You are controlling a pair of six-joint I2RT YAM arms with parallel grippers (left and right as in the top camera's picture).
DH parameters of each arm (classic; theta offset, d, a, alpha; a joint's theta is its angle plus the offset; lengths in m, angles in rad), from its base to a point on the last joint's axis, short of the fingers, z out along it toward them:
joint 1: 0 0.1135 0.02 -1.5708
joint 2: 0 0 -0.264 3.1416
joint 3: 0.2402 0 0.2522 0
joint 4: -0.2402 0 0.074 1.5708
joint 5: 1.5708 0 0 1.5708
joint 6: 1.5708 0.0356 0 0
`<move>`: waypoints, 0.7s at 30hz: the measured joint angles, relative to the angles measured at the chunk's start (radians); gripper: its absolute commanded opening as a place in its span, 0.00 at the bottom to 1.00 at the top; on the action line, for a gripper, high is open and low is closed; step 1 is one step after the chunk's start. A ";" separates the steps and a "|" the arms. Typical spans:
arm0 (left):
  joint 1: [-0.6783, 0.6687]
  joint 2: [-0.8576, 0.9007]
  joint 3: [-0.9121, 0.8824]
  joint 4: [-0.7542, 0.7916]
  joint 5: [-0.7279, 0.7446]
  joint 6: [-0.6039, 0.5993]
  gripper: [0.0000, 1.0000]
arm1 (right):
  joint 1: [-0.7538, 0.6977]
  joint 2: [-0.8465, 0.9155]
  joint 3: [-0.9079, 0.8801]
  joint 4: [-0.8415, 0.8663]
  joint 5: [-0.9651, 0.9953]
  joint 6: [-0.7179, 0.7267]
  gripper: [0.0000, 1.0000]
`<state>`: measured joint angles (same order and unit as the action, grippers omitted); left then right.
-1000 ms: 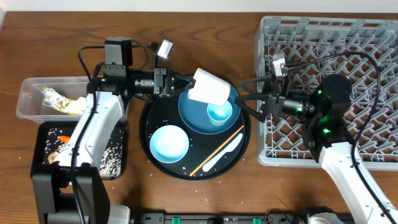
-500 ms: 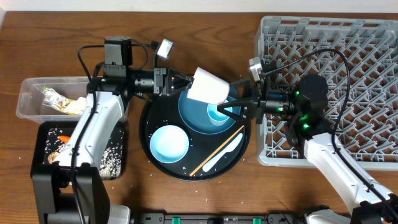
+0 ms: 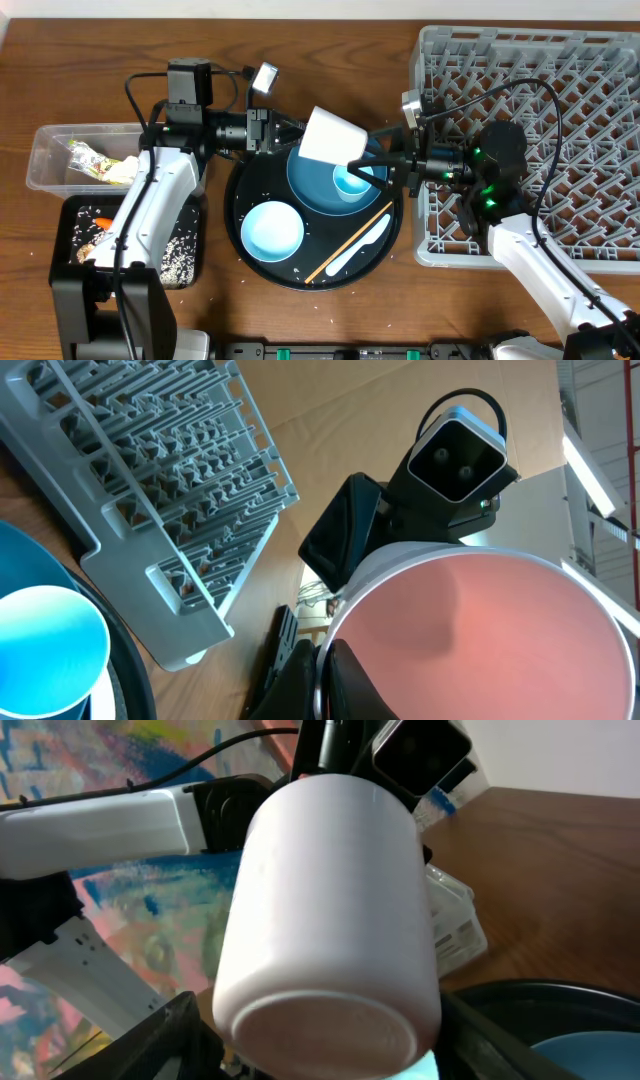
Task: Sort waste into correct bins and load items into the dishwasher rack
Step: 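Reach right gripper to the pink cup and grasp it from the left gripper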
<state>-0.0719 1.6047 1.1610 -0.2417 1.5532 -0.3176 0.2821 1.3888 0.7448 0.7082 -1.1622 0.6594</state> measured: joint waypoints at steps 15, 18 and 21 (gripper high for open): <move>0.002 0.000 0.000 -0.001 0.001 0.000 0.06 | 0.043 0.000 0.000 0.003 0.123 -0.042 0.41; 0.005 0.000 0.000 -0.001 0.001 0.001 0.06 | 0.043 0.001 0.000 0.003 0.127 -0.038 0.39; 0.005 0.000 0.000 -0.002 0.000 0.000 0.06 | 0.043 0.001 0.000 0.010 0.127 -0.039 0.39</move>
<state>-0.0673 1.6047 1.1610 -0.2432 1.5536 -0.3172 0.3248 1.3895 0.7448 0.7185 -1.0348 0.6201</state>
